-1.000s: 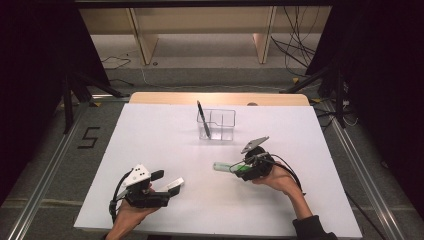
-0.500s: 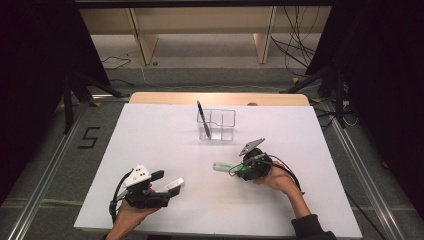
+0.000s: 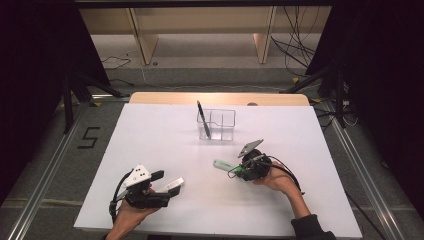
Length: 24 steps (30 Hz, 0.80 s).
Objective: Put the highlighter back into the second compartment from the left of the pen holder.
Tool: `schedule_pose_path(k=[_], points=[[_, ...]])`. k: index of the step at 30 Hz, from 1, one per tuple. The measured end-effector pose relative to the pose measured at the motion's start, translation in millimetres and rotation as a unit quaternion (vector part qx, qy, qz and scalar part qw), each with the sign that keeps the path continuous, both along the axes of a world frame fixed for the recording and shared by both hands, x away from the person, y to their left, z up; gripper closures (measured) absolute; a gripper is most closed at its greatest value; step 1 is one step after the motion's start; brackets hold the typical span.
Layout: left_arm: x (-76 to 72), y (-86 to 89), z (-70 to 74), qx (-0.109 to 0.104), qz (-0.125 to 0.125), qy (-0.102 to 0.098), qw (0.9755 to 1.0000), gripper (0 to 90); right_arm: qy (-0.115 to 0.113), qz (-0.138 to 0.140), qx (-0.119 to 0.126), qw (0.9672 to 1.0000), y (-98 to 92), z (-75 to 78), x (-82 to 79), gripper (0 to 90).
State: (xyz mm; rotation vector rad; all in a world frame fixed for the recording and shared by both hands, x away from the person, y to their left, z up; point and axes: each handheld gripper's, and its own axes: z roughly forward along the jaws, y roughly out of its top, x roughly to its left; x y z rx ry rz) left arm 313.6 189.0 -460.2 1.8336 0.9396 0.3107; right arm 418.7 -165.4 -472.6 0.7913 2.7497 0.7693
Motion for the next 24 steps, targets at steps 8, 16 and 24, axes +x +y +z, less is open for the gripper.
schedule_pose_path(k=[8,16,24], points=[[-0.2,0.2,0.0,-0.001,0.001,0.001,1.0000,15.9,0.000,0.002,-0.006,1.0000,2.0,1.1,-1.8,67.1],[-0.1,0.1,0.1,-0.001,0.001,0.000,1.0000,15.9,-0.011,0.004,-0.010,0.9999,3.6,2.3,-4.1,67.3],[-0.1,0.3,0.2,-0.001,0.001,0.001,1.0000,15.9,-0.051,0.010,-0.009,0.9986,7.2,11.2,-9.9,67.5]])
